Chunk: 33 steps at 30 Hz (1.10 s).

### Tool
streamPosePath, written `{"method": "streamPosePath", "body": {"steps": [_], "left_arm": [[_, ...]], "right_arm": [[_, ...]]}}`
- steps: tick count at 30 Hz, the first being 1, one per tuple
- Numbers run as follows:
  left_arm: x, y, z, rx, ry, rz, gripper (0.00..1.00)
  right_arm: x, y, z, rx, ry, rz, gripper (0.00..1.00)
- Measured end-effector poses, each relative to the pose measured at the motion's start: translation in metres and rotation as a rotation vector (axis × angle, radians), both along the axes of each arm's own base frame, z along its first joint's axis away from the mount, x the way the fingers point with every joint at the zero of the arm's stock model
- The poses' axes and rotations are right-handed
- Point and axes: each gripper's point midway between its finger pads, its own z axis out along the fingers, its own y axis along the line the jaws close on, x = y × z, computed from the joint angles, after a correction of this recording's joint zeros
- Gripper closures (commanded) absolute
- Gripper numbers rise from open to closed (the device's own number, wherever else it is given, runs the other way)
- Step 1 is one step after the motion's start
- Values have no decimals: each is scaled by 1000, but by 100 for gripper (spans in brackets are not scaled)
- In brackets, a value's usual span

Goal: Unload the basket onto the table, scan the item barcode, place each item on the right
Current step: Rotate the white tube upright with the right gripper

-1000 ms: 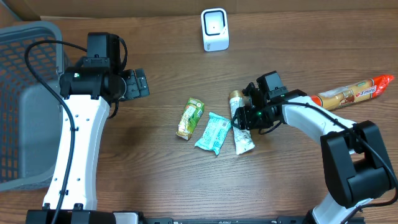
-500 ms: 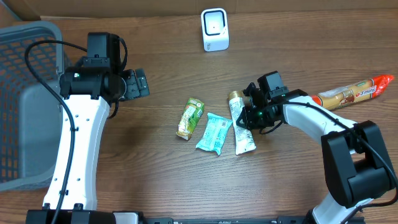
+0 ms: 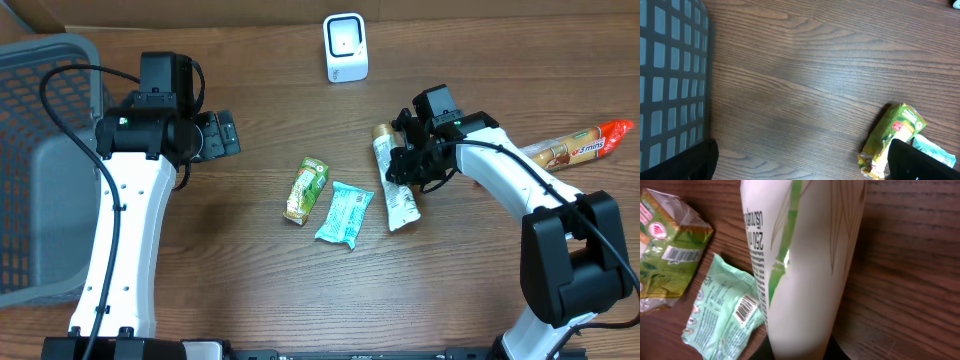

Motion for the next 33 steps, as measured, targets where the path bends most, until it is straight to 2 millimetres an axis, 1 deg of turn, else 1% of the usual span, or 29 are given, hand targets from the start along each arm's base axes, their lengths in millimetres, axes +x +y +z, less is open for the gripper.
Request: {"method": "streamPosePath", "body": {"steps": [5,8,9,10,11,14,18,20,23,29,32,33], "left_arm": [[0,0,0,0,0,0,0],[0,0,0,0,0,0,1],[0,0,0,0,0,0,0],[0,0,0,0,0,0,0],[0,0,0,0,0,0,1],[0,0,0,0,0,0,0],[0,0,0,0,0,0,1],[0,0,0,0,0,0,0],[0,0,0,0,0,0,0],[0,0,0,0,0,0,0],[0,0,0,0,0,0,0],[0,0,0,0,0,0,1]], "right_arm": [[-6,-4,-10,-15,11,0,82],[-13,-7,-19,-26,31,-3,67],[-16,-8,-21,-28,39,-2,60],[-19,-9,-23,-32,48,-3,55],[-22,-10,-26,-33,53,1,53],[-28,-11,-32,-33,69,4,51],[-40,-14,-42,-39,100,4,50],[-43,-14,-42,-33,103,5,51],[-44,-14,-43,-29,106,3,60],[-47,-13,-43,-17,119,-1,85],[-48,-11,-41,-4,127,-12,91],[-48,-10,-41,-1,130,-16,92]]}}
